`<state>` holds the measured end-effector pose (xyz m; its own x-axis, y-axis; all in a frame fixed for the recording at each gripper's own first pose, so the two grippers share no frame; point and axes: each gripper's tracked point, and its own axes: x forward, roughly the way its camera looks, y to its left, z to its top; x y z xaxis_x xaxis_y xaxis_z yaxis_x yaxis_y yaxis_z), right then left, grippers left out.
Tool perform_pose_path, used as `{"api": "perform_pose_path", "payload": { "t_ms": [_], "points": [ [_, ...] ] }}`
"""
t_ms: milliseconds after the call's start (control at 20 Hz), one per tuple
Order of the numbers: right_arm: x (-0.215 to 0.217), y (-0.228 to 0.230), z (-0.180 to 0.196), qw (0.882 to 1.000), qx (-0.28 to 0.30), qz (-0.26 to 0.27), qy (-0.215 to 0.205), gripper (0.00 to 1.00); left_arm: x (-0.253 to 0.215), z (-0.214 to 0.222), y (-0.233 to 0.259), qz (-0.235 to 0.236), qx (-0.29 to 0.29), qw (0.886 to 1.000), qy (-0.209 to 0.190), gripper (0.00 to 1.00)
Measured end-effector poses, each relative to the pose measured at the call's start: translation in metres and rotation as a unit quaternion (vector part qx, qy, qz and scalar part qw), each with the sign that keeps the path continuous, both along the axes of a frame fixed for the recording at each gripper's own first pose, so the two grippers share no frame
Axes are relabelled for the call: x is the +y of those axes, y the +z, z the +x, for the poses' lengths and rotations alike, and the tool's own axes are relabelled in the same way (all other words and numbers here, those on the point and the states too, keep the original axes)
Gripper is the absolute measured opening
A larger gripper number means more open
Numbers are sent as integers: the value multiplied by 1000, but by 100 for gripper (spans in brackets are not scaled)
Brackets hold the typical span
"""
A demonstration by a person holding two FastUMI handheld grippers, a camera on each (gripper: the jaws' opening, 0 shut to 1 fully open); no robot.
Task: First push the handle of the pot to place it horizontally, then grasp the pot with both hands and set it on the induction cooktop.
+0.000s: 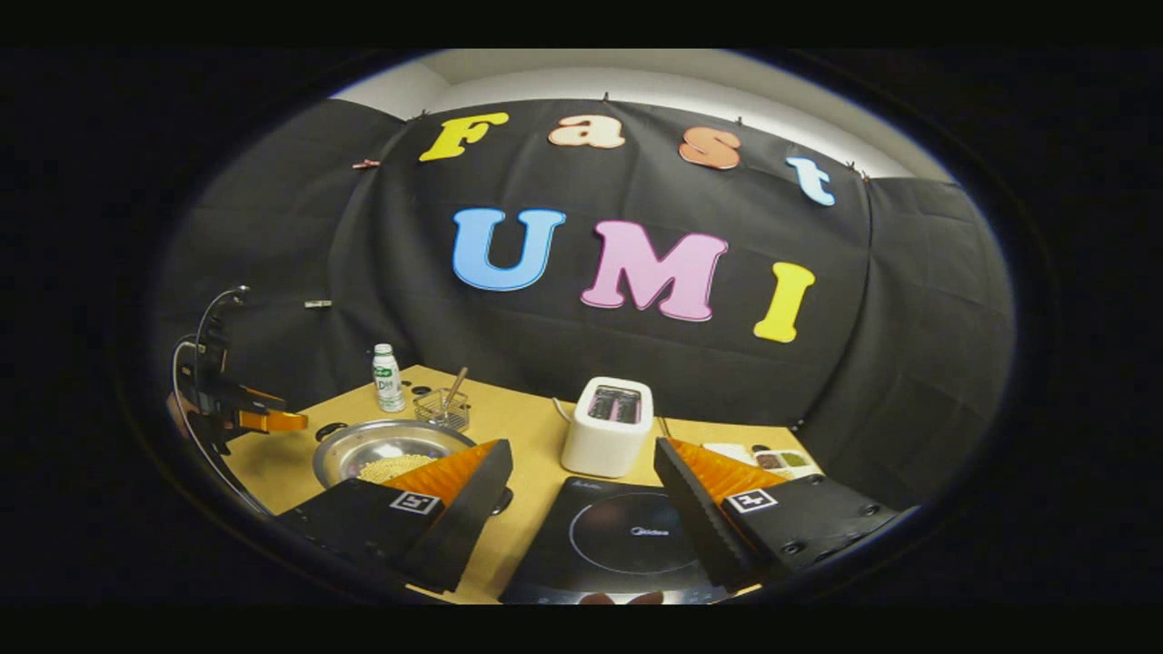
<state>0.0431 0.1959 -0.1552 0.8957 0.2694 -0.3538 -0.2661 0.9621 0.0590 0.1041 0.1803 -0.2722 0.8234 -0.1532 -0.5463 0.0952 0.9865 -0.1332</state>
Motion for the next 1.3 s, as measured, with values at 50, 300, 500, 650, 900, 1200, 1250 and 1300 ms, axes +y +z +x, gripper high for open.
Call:
{"api": "perform_pose_path", "payload": {
  "t_ms": [50,300,500,650,900,1200,1250,1300],
  "points": [
    [10,-11,5,1000,15,8,4,98,1,4,-10,3,11,1000,-1,95],
    [59,-79,18,993,108,24,29,97,0,30,-48,-6,55,998,0,95],
    [84,-133,21,983,177,22,34,98,6,48,-75,6,85,996,6,94],
    [94,-170,23,973,229,21,26,99,7,57,-90,10,99,995,7,93],
    [113,-219,19,955,296,11,30,100,1,67,-98,7,98,995,3,88],
    [128,-252,21,946,325,-3,22,75,-8,70,-108,11,102,995,-14,66],
    [126,-252,20,944,329,-3,18,72,-9,68,-110,12,104,994,-13,65],
    [127,-252,24,944,331,5,10,72,-9,68,-109,14,102,995,-14,65]
  ]
}}
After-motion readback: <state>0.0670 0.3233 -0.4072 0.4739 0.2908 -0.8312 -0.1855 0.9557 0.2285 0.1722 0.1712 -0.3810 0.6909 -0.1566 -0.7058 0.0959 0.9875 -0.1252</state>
